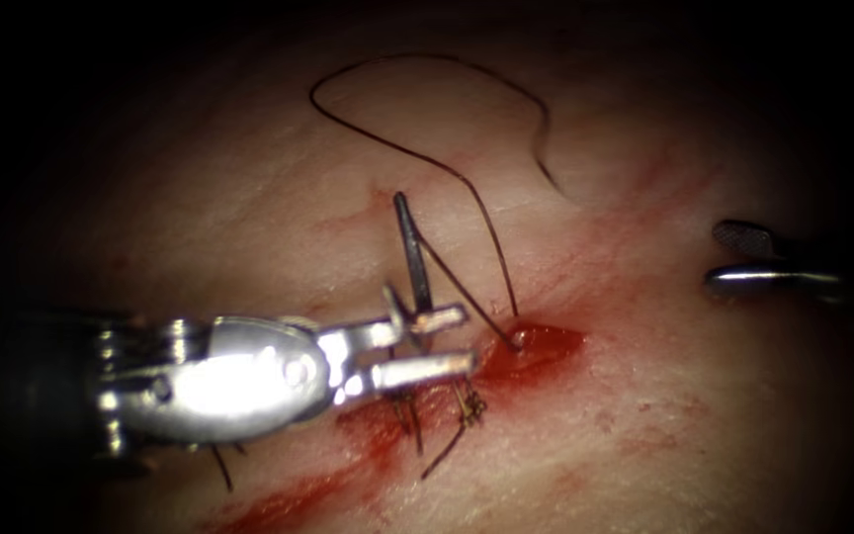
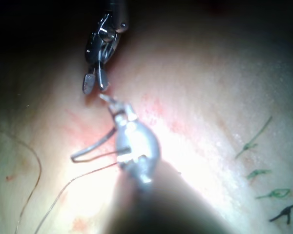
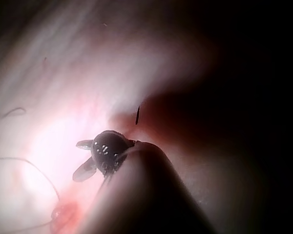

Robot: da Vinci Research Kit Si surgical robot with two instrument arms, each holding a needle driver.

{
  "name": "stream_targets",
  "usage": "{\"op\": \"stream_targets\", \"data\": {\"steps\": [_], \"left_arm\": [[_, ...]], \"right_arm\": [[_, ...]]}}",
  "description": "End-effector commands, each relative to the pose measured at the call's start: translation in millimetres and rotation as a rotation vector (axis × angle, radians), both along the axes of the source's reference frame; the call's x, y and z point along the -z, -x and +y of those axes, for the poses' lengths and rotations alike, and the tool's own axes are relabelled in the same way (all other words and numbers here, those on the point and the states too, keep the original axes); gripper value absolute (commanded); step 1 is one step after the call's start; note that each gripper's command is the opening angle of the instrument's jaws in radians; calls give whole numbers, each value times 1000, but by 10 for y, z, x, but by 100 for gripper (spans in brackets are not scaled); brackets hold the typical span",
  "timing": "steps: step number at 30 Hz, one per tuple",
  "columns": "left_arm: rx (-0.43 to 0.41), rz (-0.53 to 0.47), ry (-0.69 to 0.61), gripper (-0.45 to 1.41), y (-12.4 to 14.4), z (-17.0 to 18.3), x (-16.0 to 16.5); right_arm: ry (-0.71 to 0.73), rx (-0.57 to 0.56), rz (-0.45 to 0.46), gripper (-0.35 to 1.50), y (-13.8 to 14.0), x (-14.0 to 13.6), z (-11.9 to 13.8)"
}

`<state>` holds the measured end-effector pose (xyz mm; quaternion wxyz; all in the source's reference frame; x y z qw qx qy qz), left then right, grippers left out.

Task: Wound Closure

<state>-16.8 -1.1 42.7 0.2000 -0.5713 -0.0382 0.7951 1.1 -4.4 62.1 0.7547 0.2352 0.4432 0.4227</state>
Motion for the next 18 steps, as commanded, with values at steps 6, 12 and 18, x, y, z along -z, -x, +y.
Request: {"op": "stream_targets", "data": {"steps": [6, 12, 18], "left_arm": [[11, 13, 20, -45, 0, 13, -7], [17, 19, 31, -45, 3, 24, -17], [38, 7, 68, -45, -3, 46, -17]], "right_arm": [[111, 33, -16, 148, -13, 34, 18], [120, 46, 41, 148, -43, 79, 8], [102, 83, 51, 148, -69, 105, -11]]}}
